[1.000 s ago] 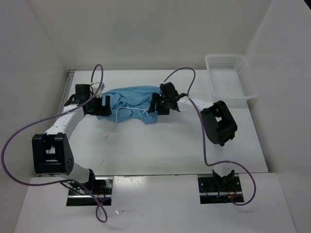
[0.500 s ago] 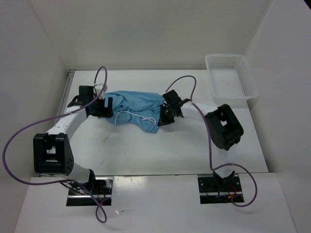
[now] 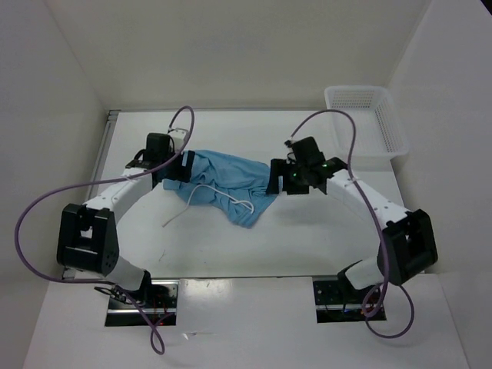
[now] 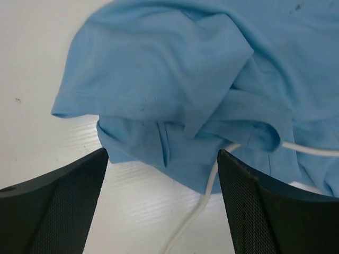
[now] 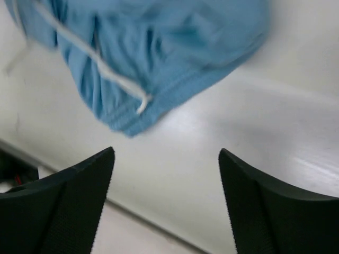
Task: Fold and stack the shorts
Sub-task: Flatten the shorts out
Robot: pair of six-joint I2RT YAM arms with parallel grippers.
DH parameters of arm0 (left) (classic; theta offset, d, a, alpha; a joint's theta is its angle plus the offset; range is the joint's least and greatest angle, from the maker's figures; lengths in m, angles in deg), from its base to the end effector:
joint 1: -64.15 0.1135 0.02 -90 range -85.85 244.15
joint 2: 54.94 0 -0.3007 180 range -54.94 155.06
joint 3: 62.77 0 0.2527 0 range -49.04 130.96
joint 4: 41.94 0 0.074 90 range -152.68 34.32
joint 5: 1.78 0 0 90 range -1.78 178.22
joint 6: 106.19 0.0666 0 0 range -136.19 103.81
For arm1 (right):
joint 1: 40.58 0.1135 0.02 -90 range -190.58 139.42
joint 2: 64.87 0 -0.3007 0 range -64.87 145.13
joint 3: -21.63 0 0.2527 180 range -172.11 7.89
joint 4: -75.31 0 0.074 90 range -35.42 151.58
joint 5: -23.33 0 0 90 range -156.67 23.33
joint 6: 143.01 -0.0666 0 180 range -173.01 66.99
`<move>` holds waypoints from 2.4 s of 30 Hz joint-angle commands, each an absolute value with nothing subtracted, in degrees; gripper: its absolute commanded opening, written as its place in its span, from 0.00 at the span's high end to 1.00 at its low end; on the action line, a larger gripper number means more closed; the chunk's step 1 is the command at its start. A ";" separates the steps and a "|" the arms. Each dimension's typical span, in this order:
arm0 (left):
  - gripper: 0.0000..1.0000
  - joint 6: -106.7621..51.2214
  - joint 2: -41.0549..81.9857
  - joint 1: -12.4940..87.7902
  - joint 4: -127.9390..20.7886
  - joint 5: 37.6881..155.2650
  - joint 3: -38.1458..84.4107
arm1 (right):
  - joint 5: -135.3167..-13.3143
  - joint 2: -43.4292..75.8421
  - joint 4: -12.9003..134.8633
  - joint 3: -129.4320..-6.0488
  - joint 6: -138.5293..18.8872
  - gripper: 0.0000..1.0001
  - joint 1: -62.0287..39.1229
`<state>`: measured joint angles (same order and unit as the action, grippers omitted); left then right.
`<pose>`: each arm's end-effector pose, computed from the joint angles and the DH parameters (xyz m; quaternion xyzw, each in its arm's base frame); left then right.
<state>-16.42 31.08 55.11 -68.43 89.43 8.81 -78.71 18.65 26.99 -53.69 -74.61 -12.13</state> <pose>0.3455 -0.0564 0.2584 0.0742 0.9066 -0.0431 0.4131 0.2685 0.1613 0.2602 -0.0870 0.9488 0.2122 0.2171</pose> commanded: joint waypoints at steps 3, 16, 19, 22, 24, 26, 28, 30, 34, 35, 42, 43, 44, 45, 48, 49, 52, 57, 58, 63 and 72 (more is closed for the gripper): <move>0.15 -16.19 36.01 51.41 -59.91 84.44 8.88 | -70.46 18.35 37.14 -52.05 -81.12 0.32 -20.97; 0.20 -16.19 42.52 51.40 -51.64 83.39 5.37 | -73.79 33.56 47.68 -53.45 -80.60 0.27 -22.83; 0.26 -16.19 43.75 51.40 -50.41 83.38 5.89 | -75.37 35.23 49.18 -53.98 -80.08 0.27 -22.83; 0.32 -16.19 44.90 51.40 -49.88 83.38 6.42 | -77.30 36.55 50.58 -53.98 -80.08 0.26 -22.83; 0.40 -16.19 44.90 51.40 -49.88 82.69 6.42 | -78.44 36.55 51.37 -53.98 -79.46 0.22 -22.83; 0.51 -16.19 45.43 51.40 -49.88 82.68 6.94 | -78.45 35.94 51.38 -54.51 -77.71 0.21 -22.83; 0.55 -16.19 45.43 51.40 -52.06 82.68 8.61 | -79.07 35.24 51.38 -54.51 -76.39 0.21 -22.83; 0.54 -16.19 45.43 51.40 -54.17 82.68 11.25 | -79.07 35.23 52.43 -55.04 -75.86 0.21 -22.83; 0.33 -16.19 45.43 51.40 -56.47 82.68 14.33 | -79.59 38.64 52.96 -57.13 -75.86 0.19 -22.83; 0.33 -16.19 45.43 51.40 -56.99 83.20 14.33 | -79.59 39.79 52.96 -57.67 -75.86 0.19 -22.83; 0.56 -16.19 45.96 51.40 -59.99 86.72 12.57 | -80.12 44.37 53.22 -59.17 -75.86 0.19 -22.83; 0.60 -16.19 45.96 51.40 -60.77 87.42 12.57 | -80.12 44.98 53.23 -59.17 -75.86 0.19 -22.83; 0.64 -16.19 45.96 51.40 -60.78 87.42 12.57 | -80.12 44.99 53.23 -59.17 -75.86 0.19 -22.83; 0.72 -16.19 45.96 51.40 -60.78 87.42 12.57 | -80.12 45.60 53.23 -59.69 -75.86 0.19 -22.83; 0.86 -16.19 45.96 51.40 -59.63 87.42 12.05 | -80.12 46.13 53.23 -59.69 -75.86 0.47 -22.83; 0.94 -16.19 45.96 51.40 -59.02 86.64 12.05 | -80.12 46.13 53.23 -59.69 -75.86 0.58 -22.83; 1.00 -16.19 45.96 51.40 -58.40 84.88 13.80 | -77.76 45.52 53.23 -60.22 -75.34 0.88 -22.83; 1.00 -16.19 43.68 51.40 -61.56 82.85 23.89 | -72.14 39.73 49.11 -66.52 -72.52 1.00 -22.83; 1.00 -16.19 43.67 52.01 -63.83 82.24 26.44 | -70.73 38.50 48.05 -68.03 -71.56 1.00 -22.83; 1.00 -16.19 37.98 54.47 -71.66 80.57 39.28 | -62.91 28.14 41.73 -77.79 -68.30 1.00 -23.35; 1.00 -16.19 23.03 58.25 -72.73 75.73 41.05 | -54.75 13.20 36.71 -83.07 -61.98 1.00 -21.26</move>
